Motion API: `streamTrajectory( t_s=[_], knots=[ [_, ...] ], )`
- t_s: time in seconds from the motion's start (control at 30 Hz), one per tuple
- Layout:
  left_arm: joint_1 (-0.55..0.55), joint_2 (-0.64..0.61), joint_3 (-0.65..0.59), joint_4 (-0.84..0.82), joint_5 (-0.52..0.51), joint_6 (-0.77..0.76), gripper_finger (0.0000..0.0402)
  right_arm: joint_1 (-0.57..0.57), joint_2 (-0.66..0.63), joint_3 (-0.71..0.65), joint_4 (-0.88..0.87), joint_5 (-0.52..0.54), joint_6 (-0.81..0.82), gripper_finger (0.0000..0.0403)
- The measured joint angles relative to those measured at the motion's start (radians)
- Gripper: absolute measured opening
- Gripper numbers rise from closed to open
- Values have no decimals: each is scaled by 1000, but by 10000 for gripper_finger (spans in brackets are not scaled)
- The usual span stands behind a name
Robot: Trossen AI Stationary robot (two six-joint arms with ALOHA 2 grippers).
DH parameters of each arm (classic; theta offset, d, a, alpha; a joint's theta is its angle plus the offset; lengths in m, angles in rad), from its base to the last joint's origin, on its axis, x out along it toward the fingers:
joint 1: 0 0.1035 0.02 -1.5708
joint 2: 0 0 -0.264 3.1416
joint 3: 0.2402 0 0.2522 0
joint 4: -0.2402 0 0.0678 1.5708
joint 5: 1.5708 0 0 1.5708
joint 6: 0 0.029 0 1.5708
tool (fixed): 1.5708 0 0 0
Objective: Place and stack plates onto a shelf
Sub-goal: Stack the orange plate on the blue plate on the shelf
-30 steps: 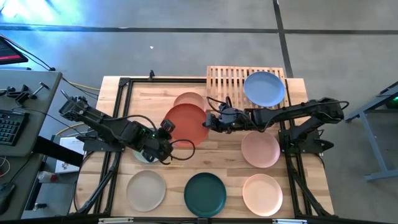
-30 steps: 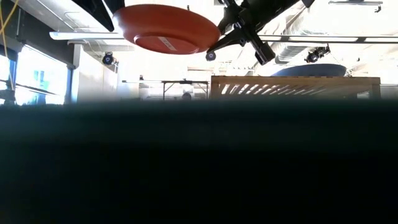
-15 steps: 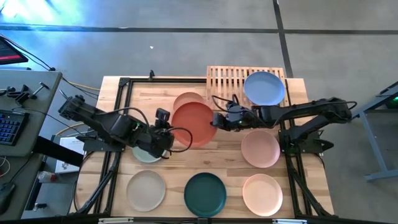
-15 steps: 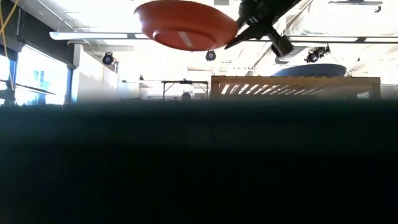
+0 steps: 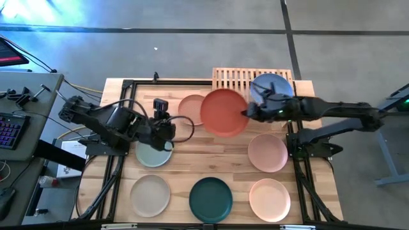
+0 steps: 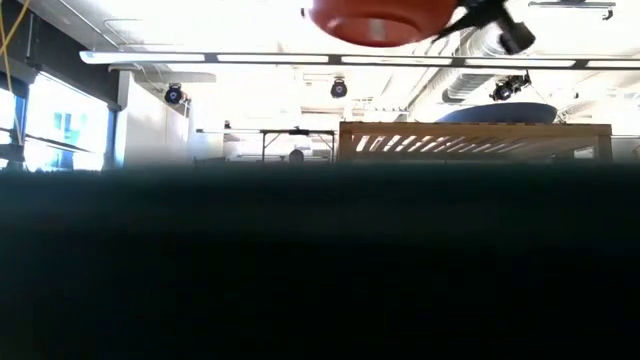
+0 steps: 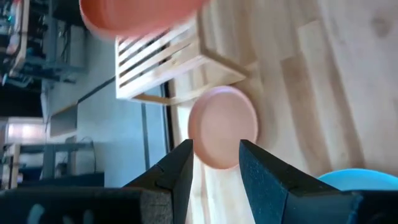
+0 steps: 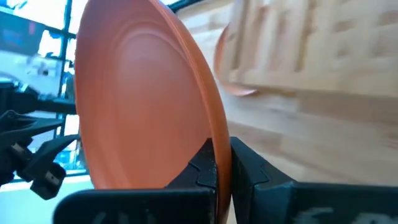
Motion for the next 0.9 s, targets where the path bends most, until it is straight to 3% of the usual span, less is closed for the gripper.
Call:
streamTrajectory(
  t_s=[0.23, 0.57, 0.9],
  knots=[
    [105, 0, 0, 0, -7, 0, 118, -78, -185, 0, -238, 25, 0, 0],
    [251, 0, 0, 30, -7, -8, 117, -219, -419, 0, -420, 145, 17, 0],
    [361, 1, 0, 89, 52, -94, 117, -301, -476, -3, -586, 287, 168, 0]
  ],
)
